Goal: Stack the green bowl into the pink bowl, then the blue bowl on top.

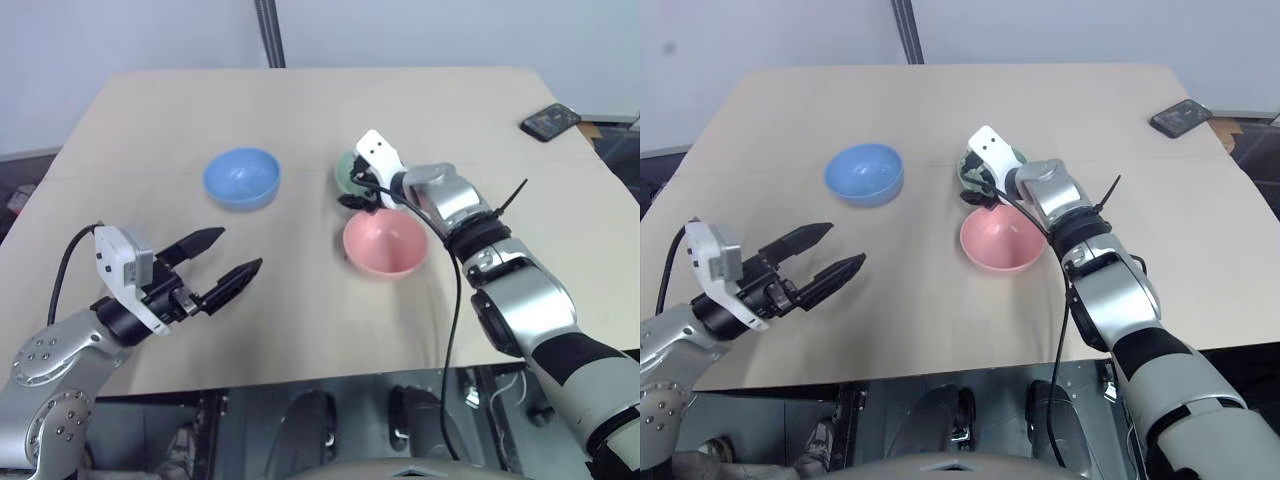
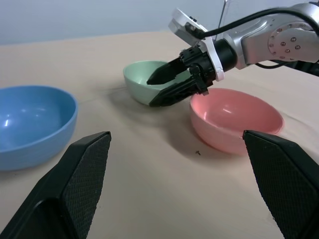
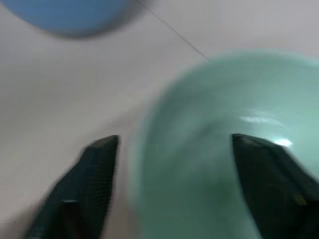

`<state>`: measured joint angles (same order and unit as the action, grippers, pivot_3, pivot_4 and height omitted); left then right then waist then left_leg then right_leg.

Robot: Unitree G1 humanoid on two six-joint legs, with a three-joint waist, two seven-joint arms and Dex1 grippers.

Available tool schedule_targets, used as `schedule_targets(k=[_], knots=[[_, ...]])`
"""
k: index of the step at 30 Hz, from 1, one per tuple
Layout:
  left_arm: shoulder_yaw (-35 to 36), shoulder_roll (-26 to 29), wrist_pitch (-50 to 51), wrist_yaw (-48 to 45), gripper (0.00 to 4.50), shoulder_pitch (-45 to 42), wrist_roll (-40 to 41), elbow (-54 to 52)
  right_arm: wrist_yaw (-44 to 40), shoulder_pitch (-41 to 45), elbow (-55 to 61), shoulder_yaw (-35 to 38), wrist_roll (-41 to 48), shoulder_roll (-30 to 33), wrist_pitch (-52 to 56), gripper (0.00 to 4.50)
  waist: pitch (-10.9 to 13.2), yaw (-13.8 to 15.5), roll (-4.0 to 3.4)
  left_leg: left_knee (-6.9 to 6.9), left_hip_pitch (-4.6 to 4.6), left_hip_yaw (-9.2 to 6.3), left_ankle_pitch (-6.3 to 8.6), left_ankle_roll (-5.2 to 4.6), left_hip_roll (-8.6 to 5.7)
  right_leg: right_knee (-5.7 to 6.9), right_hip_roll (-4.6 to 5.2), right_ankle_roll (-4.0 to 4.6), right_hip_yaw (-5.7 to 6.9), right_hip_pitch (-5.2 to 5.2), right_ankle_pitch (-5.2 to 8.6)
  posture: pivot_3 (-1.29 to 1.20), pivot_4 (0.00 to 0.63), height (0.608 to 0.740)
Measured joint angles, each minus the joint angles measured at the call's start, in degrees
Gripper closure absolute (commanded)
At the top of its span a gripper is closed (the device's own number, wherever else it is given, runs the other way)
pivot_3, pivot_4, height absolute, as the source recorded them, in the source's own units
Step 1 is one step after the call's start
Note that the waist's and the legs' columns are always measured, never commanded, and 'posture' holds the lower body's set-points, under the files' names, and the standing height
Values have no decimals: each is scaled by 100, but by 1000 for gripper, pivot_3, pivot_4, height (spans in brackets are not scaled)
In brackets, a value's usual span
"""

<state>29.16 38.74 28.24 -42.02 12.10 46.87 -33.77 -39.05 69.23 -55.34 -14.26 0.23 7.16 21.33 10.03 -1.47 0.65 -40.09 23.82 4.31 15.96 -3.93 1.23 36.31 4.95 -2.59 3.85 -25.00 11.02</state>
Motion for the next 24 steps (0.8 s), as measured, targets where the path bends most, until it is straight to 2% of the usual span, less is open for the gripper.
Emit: schedule_targets(k=[3, 5, 6, 11, 15, 17, 20, 24], knots=[[0, -12, -4, 34, 0, 43, 4, -88, 60, 38, -131, 12, -78, -79, -176, 3187, 1, -66, -2, 0, 0, 1, -1, 1, 0, 3, 0, -1, -1, -1, 0, 0, 150, 740], [1, -13, -7, 53, 0, 44, 5, -103, 60, 55, -142, 13, -93, -79, -188, 3187, 2, -72, -3, 0, 0, 0, -1, 1, 0, 4, 0, -1, -2, -1, 0, 0, 150, 740], [1, -16, -9, 63, 0, 49, 5, -107, 63, 103, -147, 22, -120, -78, -207, 3759, 2, -87, -4, 0, 0, 0, -2, 2, 1, 6, -1, 0, -2, -2, 0, 0, 150, 740], [-13, -36, -46, 111, 0, -28, -1, -106, -317, 131, 607, 174, -24, 7, -85, 3759, 9, -82, -14, 1, 3, 0, -2, 2, 2, 8, 0, 0, -3, -7, 0, 0, 150, 740], [-70, -39, -85, 111, 0, -105, -14, -90, -913, -268, 2416, 248, 286, 524, 435, 3759, 8, -34, -13, 3, 5, -3, -1, 2, 0, 3, 3, -1, -1, -5, -1, 0, 150, 740], [-132, -37, -106, 95, 0, -210, -32, -54, -1202, -758, 3459, 242, 475, 909, 921, 3759, 8, 8, -12, 3, 5, -7, -1, 1, 0, 0, 3, -1, 3, -2, -1, 0, 150, 740], [-226, -36, -114, 54, 0, -319, -74, 138, -1439, -1265, 4344, 172, 590, 1331, 1509, 3759, 11, 40, -17, 2, 2, 1, -1, 1, 0, 9, 2, -1, -1, -6, 0, 0, 150, 740], [-506, -41, -121, -14, 0, -662, -166, 309, -1233, -1322, 4572, 112, 554, 1156, 1659, 2520, 10, -39, -15, 2, -10, 11, -5, 7, 4, 32, -4, 5, -10, -10, 3, 0, 150, 740]])
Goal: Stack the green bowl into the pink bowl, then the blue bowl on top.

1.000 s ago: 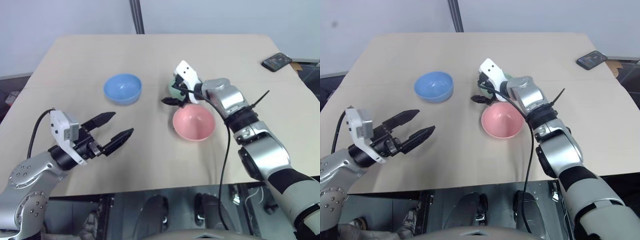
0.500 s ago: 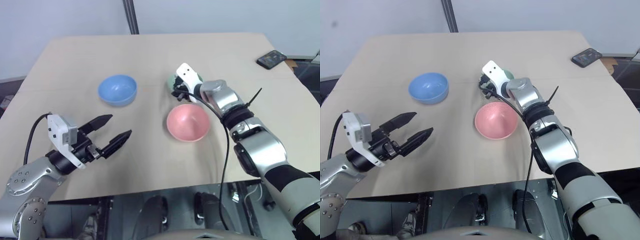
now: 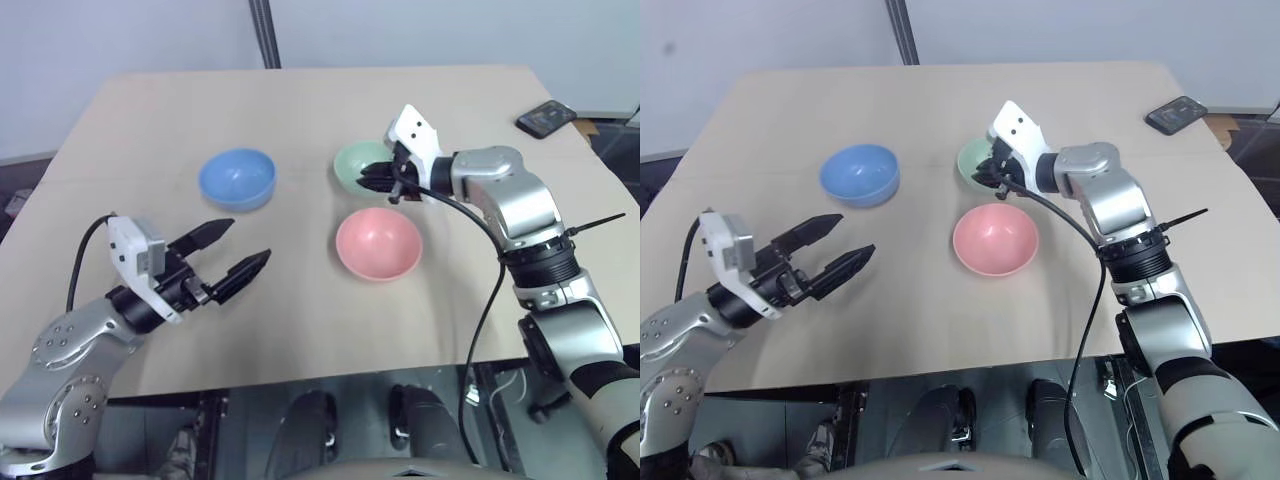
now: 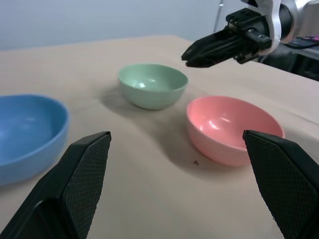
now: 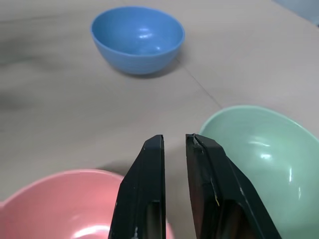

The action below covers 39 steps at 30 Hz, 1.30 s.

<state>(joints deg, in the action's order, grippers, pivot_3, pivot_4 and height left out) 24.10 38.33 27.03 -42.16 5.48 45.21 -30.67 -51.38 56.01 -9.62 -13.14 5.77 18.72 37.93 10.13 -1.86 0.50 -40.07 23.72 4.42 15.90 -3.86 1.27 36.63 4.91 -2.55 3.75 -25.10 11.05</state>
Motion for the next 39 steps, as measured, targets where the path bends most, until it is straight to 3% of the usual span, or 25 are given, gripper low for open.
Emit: schedule_targets(k=[3, 12, 15, 20, 21, 27, 30, 32, 39], knots=[[-37, -6, 0, -20, 0, -115, -8, 49, 436, 39, -441, -136, -220, -287, -258, 1061, 0, -29, 0, 0, 3, 0, -1, 0, -2, 3, 1, 0, -2, -3, 0, 0, 150, 740], [27, -88, 3, 36, 0, 252, -1, -46, 1126, 715, -2935, -162, -610, -976, -1221, 1061, 1, -48, 0, 2, 12, 9, -1, 0, -1, 2, 1, 0, -11, -17, 0, 0, 150, 740], [82, -114, 3, 112, 0, 402, 1, -183, 1195, 871, -3518, -162, -703, -1098, -1521, 1811, 1, -40, 0, 2, 12, 9, -1, 0, -1, 2, 2, 0, -11, -17, 0, 0, 150, 740], [243, -130, 3, 184, 0, 541, 11, -262, 1179, 1035, -4036, -147, -786, -1167, -1858, 4140, 1, -48, -1, 2, 12, 8, -1, 0, 0, 3, 2, 1, -11, -18, 0, 0, 150, 740], [245, -153, 3, 216, 0, 564, 12, -281, 1188, 1072, -4110, -130, -811, -1187, -1938, 4418, 2, -48, -2, 2, 12, 8, -1, 0, 0, 3, 2, 1, -11, -19, 0, 0, 150, 740], [244, -174, 3, 266, 0, 601, 55, -399, 1144, 1170, -4208, -98, -814, -1182, -2083, 4418, 2, -47, -2, 2, 12, 8, -1, 1, 0, 3, 3, 1, -12, -19, 0, 0, 150, 740], [238, -177, 2, 273, 0, 586, 54, -400, 889, 1148, -3634, -58, -759, -961, -2038, 4418, 11, -36, -7, 2, 20, 8, -1, 0, -2, 4, 6, 1, -12, -25, 0, 0, 150, 740], [209, -182, 1, 281, 0, 472, 49, -397, 549, 940, -2661, 62, -579, -625, -1905, 4418, 10, 8, -5, 3, 23, -2, -1, 0, -2, -2, 6, 1, -4, -22, 0, 0, 150, 740], [-75, -168, -34, 160, 0, -17, -70, -28, -849, -1265, 1624, 281, 622, 1090, -720, 4418, 8, 130, -2, 8, 23, -8, 0, -1, -4, -19, 6, -1, 6, -11, 0, 0, 150, 740]])
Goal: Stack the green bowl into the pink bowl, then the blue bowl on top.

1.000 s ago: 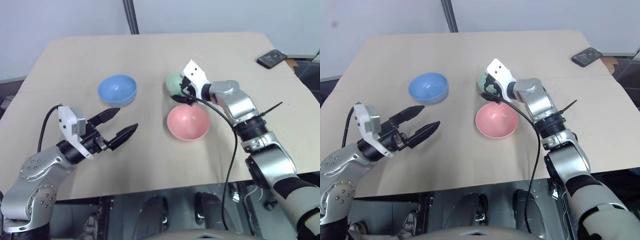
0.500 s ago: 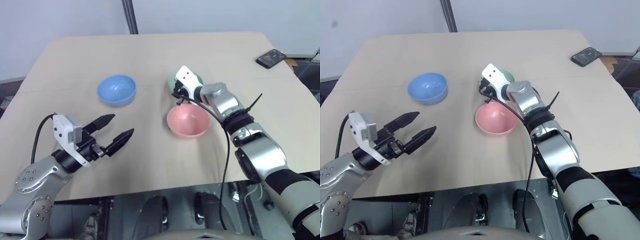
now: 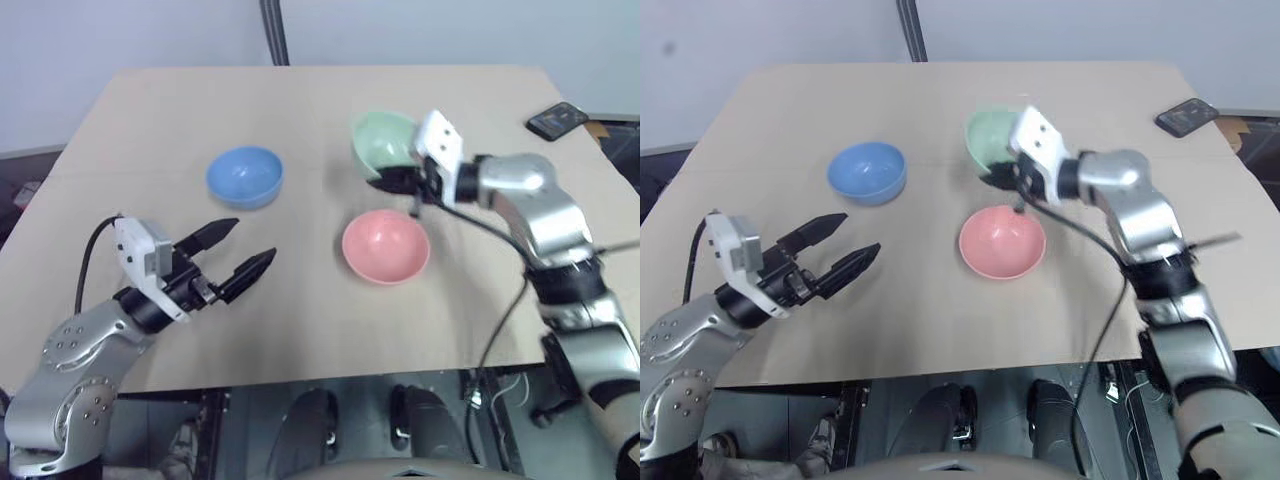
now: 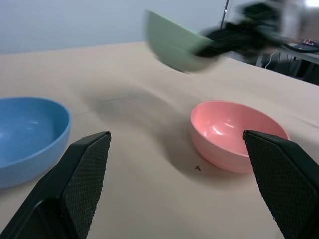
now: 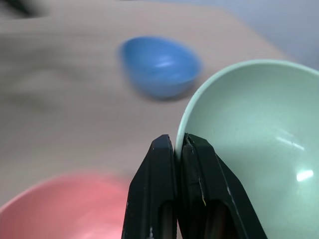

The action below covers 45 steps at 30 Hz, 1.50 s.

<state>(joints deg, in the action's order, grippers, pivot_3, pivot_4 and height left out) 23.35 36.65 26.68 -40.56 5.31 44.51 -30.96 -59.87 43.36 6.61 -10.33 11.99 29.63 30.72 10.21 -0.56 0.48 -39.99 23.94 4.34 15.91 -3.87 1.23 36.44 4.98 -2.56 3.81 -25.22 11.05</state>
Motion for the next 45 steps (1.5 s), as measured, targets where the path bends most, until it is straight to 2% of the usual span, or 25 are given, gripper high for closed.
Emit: schedule_targets(k=[2, 5, 7, 8, 13, 14, 16, 20, 24, 28, 30, 35, 36, 37, 41, 43, 45], knots=[[-108, 16, -10, -64, 0, -177, -51, 150, -46, -492, 758, 17, 278, 215, 354, 4418, 0, -24, 0, 0, -9, 6, 0, 1, 3, 5, -3, 0, -5, 1, 1, 0, 150, 740], [-335, 27, -10, -192, 0, -528, -90, 326, 171, -818, 1534, 0, 678, 98, 910, 4418, 0, -64, 1, -1, -22, 17, -3, 5, 9, 16, -10, 0, -15, 0, 2, 0, 150, 740], [-413, 67, -6, -274, 0, -722, -154, 449, 323, -831, 1643, -173, 697, 15, 1042, 3705, -2, -47, 4, -2, -22, 15, -4, 5, 8, 20, -10, 2, -15, 1, 3, 0, 150, 740], [-431, 114, -5, -308, 0, -792, -177, 529, 402, -838, 1634, -247, 690, -32, 1076, 3486, -2, -32, 5, -3, -22, 14, -4, 5, 7, 21, -10, 2, -15, 1, 3, 0, 150, 740], [-536, 285, -23, -400, 0, -1097, -467, 914, 627, -891, 1597, -484, 697, -93, 1174, 1142, -1, 20, 8, -7, -11, 13, -2, 0, 0, 14, -6, 1, -14, 0, 2, 0, 150, 740], [-607, 341, -24, -348, 0, -1258, -628, 1048, 724, -962, 1652, -431, 699, -61, 1174, 467, 1, 53, 14, -7, -8, 8, -2, 1, -1, 11, -6, 1, -9, 1, 2, 0, 150, 740], [-621, 393, -24, -284, 0, -1392, -763, 1160, 838, -1062, 1737, -338, 709, -59, 1173, 373, 2, 59, 17, -7, -7, 8, -2, 1, 0, 9, -6, 0, -9, 1, 2, 0, 150, 740], [-1053, 685, 17, 410, 0, -2093, -1858, 1543, 1093, -1497, 2213, 578, 1198, -21, 1175, 373, 5, 142, 20, -7, -6, -2, -2, 1, -2, 4, -9, -1, 0, 9, 2, 0, 150, 740], [-1695, 999, 254, 787, 0, -3047, -2801, 1967, 1192, -1876, 2561, 1350, 1580, 285, 1162, 373, 2, 156, 27, -7, -10, -11, -1, 0, -3, -8, -9, -2, 9, 22, 2, 0, 150, 740], [-2933, 1323, 1042, 727, 0, -4299, -3893, 2602, 1436, -2166, 2666, 1639, 1651, 483, 1146, 373, 3, 125, 27, -7, -11, -2, -2, 0, -13, -6, -18, -4, 3, 19, 3, 0, 150, 740], [-3362, 1323, 1198, 603, 0, -4574, -4180, 2866, 1544, -2225, 2701, 1693, 1651, 511, 1146, 373, 3, 111, 27, -7, -11, 4, -2, 0, -8, -3, -22, -4, -4, 16, 3, 0, 150, 740], [-4292, 958, 1274, 192, 0, -5172, -4796, 3688, 1867, -2263, 2860, 1700, 1634, 516, 1140, 373, 4, 139, 28, -8, -9, 6, -2, 1, -7, -3, -25, -5, -6, 13, 4, 0, 150, 740], [-4443, 837, 1232, 119, 526, -5265, -4904, 3876, 1955, -2268, 2891, 1697, 1621, 515, 1141, 312, 5, 143, 30, -9, -7, 5, -2, 0, -7, -3, -24, -5, -6, 13, 4, 0, 150, 740], [-4513, 738, 1182, 68, 770, -5311, -4960, 4026, 2037, -2277, 2923, 1698, 1613, 515, 1141, 312, 6, 142, 32, -10, -6, 5, -2, 0, -5, -3, -23, -5, -6, 13, 4, 0, 150, 740], [-4644, 506, 980, -40, 2565, -5492, -5173, 4562, 2250, -2495, 3073, 1716, 1595, 539, 1132, 312, 8, 140, 35, -10, -2, 2, -2, 0, -3, -3, -23, -5, -4, 11, 4, 0, 150, 740], [-4642, 446, 930, -99, 3736, -5578, -5244, 4684, 2298, -2653, 3094, 1719, 1573, 581, 1115, 312, 8, 139, 36, -12, -2, 4, -2, -1, -3, -3, -21, -5, -5, 11, 3, 0, 150, 740], [-4639, 421, 926, -167, 4476, -5633, -5281, 4730, 2337, -2682, 3096, 1746, 1571, 586, 1082, 312, 8, 136, 36, -16, -2, 3, -2, -1, -2, 0, -20, -5, -6, 11, 3, 0, 150, 740]])
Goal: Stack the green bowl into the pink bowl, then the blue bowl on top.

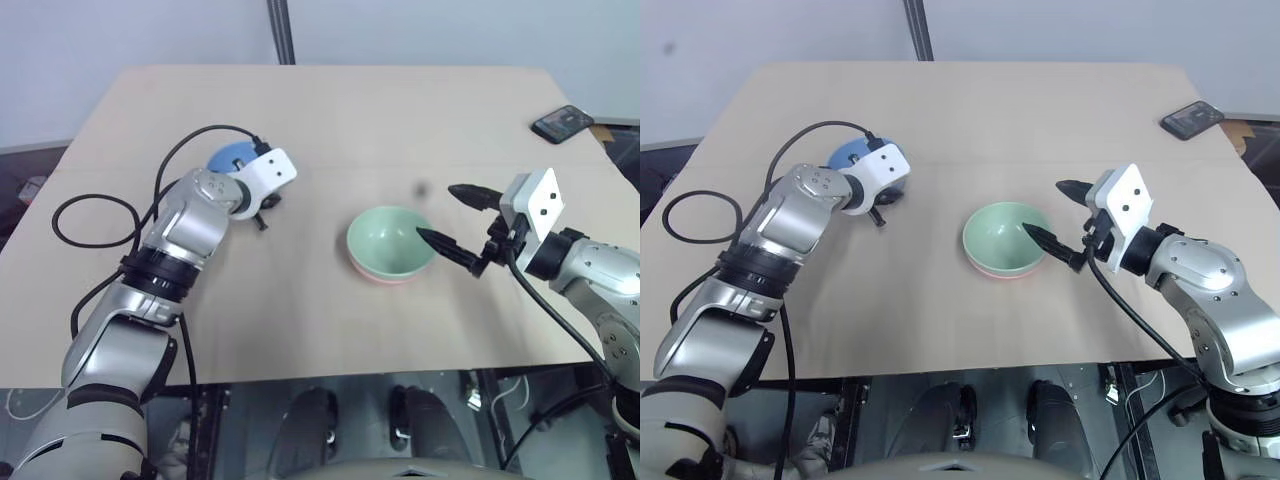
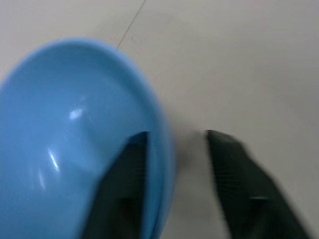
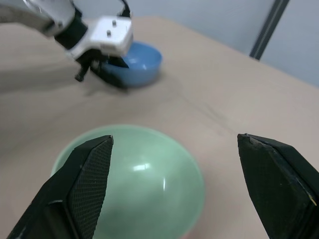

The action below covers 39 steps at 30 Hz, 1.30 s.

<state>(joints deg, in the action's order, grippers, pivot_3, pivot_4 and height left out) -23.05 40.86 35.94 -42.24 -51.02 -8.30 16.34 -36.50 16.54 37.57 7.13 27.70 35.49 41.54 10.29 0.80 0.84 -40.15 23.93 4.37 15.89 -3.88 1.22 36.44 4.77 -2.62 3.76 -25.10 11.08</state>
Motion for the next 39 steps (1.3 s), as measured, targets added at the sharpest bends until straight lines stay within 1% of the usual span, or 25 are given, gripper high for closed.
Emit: schedule_targets(k=[3, 6, 7, 10, 13, 17, 22, 24, 25, 26, 29, 31, 32, 34, 36, 38, 39], knots=[[13, -18, 11, -63, 4476, -19, -58, 17, 64, -63, -1, 65, -16, 35, -121, 312, 0, 1, 0, -3, -1, -3, 0, 0, 2, 4, 0, 0, 1, 0, 1, 0, 150, 740], [181, -101, 17, -154, 4476, -9, 16, -62, 74, -98, -10, 66, -32, 55, -203, 312, 0, 1, 1, -4, 0, -4, 0, 0, 4, 5, 1, 0, 1, 0, 0, 0, 150, 740], [297, -106, -53, -262, 4476, 44, 143, -244, 78, -106, -33, 68, -45, 74, -240, 312, 1, 3, 2, -5, 1, -5, 0, 0, 4, 4, 2, 0, 1, 0, 0, 0, 150, 740], [546, -98, -582, -687, 4476, 248, 544, -986, 92, -107, -127, 97, -74, 131, -355, 312, 1, 11, 2, -7, 3, -6, 2, -4, 3, 4, 9, 1, 2, 1, 0, 0, 150, 740], [760, -137, -1540, -1277, 4476, 457, 1089, -1646, 140, -200, -210, 294, -95, 178, -443, 312, 1, 13, 2, -10, 3, -4, 3, -4, 2, 5, 11, 2, 2, 1, -1, 0, 150, 740], [921, -311, -2396, -2255, 4476, 542, 1912, -2050, 222, -842, -187, 854, -150, 287, -498, 312, 0, 27, 2, -14, -3, -3, 3, -4, 0, 9, 11, 1, 3, 6, -1, 0, 150, 740], [889, -620, -2779, -3105, 4476, 435, 2369, -1849, 279, -1549, 83, 1436, -67, 285, -551, 312, 0, -5, 1, -17, -17, 2, 3, -6, -1, 17, 6, -1, -5, 12, 1, 0, 150, 740], [866, -676, -2821, -3275, 3704, 402, 2430, -1769, 324, -1563, 126, 1473, -57, 285, -551, 312, 0, -15, 0, -18, -19, 6, 3, -6, 0, 19, 3, -1, -10, 11, 1, 0, 150, 740], [813, -696, -2836, -3491, 3437, 366, 2478, -1695, 347, -1568, 182, 1479, -50, 285, -551, 312, -1, -15, 0, -18, -20, 6, 3, -6, 0, 20, 1, -1, -10, 11, 1, 0, 150, 740], [747, -704, -2835, -3685, 3066, 343, 2540, -1632, 368, -1567, 240, 1479, -35, 285, -550, 312, -1, -11, 0, -18, -20, 5, 3, -6, 0, 20, 0, -1, -10, 11, 2, 0, 150, 740], [673, -778, -2737, -3909, 1483, 337, 2607, -1461, 435, -1544, 319, 1437, 32, 284, -546, 312, 0, -1, 0, -19, -17, 3, 3, -7, 1, 19, 0, -1, -10, 11, 2, 0, 150, 740], [716, -773, -2669, -3798, 489, 339, 2597, -1429, 431, -1534, 320, 1376, 135, 283, -538, 312, 0, -1, 0, -19, -16, 4, 5, -9, 1, 18, 2, -1, -12, 11, 1, 0, 150, 740], [795, -769, -2622, -3663, 71, 351, 2592, -1435, 408, -1526, 318, 1347, 203, 282, -538, 312, 0, -1, 0, -19, -16, 3, 5, -9, 1, 17, 2, -1, -12, 11, 1, 0, 150, 740], [1084, -732, -2459, -3326, 71, 473, 2610, -1508, 274, -1517, 288, 1298, 321, 282, -558, 312, -1, -14, 0, -19, -18, 3, 5, -10, 4, 18, 2, -1, -13, 11, 1, 0, 150, 740], [1543, -762, -2272, -2792, 71, 835, 2712, -1692, 58, -1506, 186, 1211, 423, 295, -614, 312, -2, -29, -2, -19, -21, 4, 5, -10, 6, 19, 2, 0, -16, 11, 1, 0, 150, 740], [2087, -804, -2251, -2181, 71, 1549, 2779, -1863, -319, -1489, -59, 1084, 470, 461, -706, 312, -2, -41, -2, -19, -21, 4, 5, -10, 7, 21, 4, 0, -16, 11, 1, 0, 150, 740], [2304, -787, -2219, -2019, 71, 1893, 2839, -1989, -493, -1459, -191, 1054, 509, 546, -744, 312, -2, -55, -2, -19, -21, 7, 6, -10, 7, 18, 4, 0, -17, 10, 0, 0, 150, 740]])
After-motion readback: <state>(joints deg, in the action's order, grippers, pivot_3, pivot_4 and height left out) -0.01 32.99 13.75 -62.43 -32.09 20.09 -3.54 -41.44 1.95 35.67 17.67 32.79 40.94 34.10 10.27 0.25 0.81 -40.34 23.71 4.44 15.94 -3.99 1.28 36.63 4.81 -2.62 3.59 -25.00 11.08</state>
